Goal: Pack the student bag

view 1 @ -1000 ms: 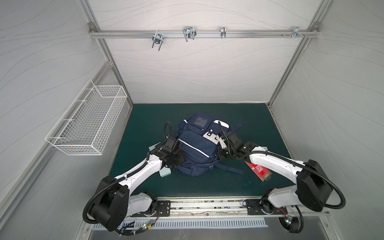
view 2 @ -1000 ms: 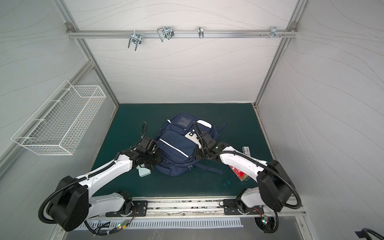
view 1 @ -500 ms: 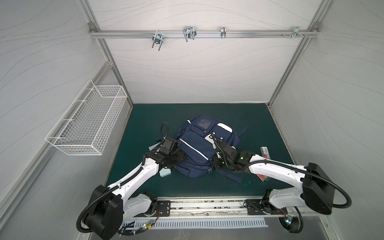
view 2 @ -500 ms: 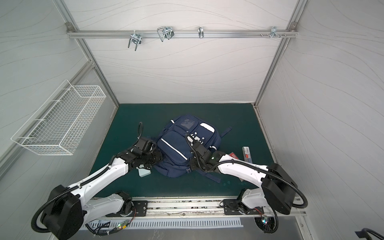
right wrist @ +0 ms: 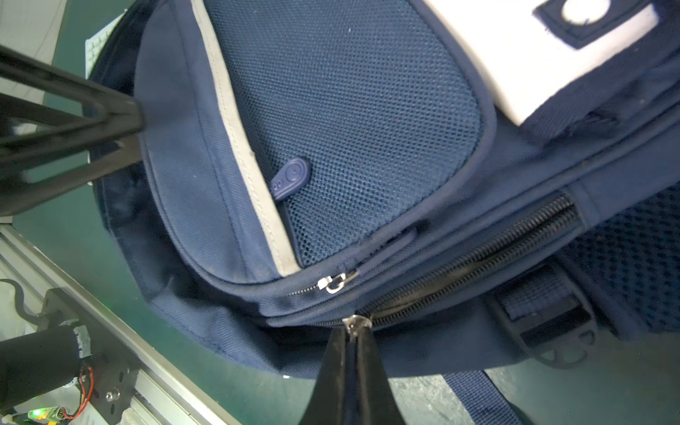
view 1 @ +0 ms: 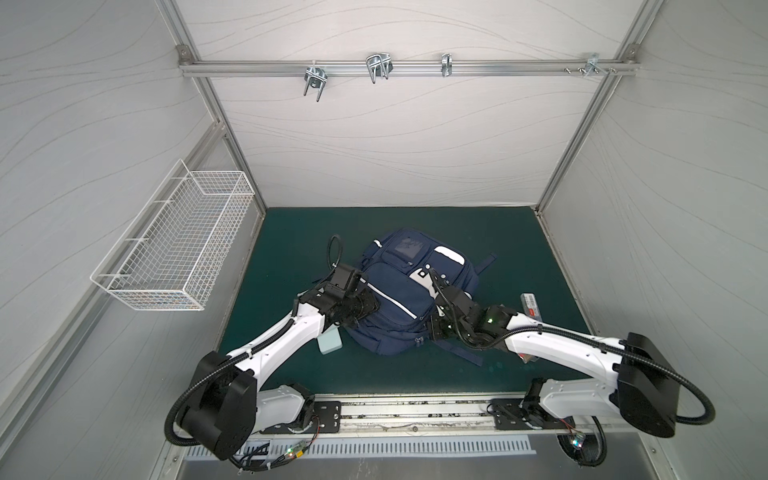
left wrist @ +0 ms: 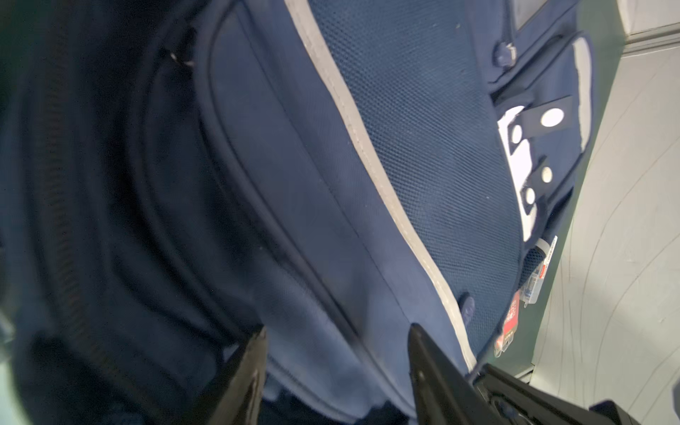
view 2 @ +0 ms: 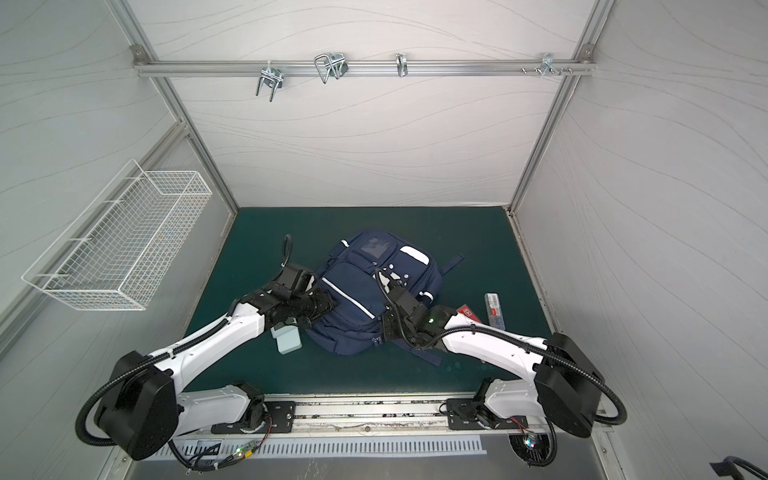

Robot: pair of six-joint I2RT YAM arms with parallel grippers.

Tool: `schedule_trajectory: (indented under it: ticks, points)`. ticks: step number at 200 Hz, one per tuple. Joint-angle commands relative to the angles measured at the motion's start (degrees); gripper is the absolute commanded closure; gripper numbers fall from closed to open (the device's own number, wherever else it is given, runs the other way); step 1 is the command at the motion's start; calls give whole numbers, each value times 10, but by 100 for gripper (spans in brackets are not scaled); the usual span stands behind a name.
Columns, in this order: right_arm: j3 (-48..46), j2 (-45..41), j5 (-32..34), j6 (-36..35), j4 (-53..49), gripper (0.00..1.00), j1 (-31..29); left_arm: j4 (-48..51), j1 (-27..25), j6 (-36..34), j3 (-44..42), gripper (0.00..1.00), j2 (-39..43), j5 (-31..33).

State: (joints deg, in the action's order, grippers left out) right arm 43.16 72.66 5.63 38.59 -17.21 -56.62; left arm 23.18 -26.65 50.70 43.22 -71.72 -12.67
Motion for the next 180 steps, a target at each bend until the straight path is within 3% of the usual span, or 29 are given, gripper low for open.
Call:
schedule_trajectory:
  ticks: [1, 17, 66, 88, 137, 180]
  points:
    - [-3, -16, -3, 12, 13, 100, -9, -48, -2, 20, 13, 39, -6, -20]
    - [-4, -17, -1, 13, 16, 100, -13, -47, -1, 20, 23, 44, -16, -12]
    - [1, -13, 8, 14, 20, 100, -26, -98, -1, 36, 8, 74, -72, -46]
    - [0, -14, 18, 15, 22, 100, -41, -126, -1, 60, -4, 100, -53, -39]
    - [5, 12, 11, 34, 107, 100, -104, -180, -13, 131, -28, 100, -2, -29]
    - [85, 99, 0, 40, 131, 100, -131, -168, -42, 131, -38, 100, 18, 0]
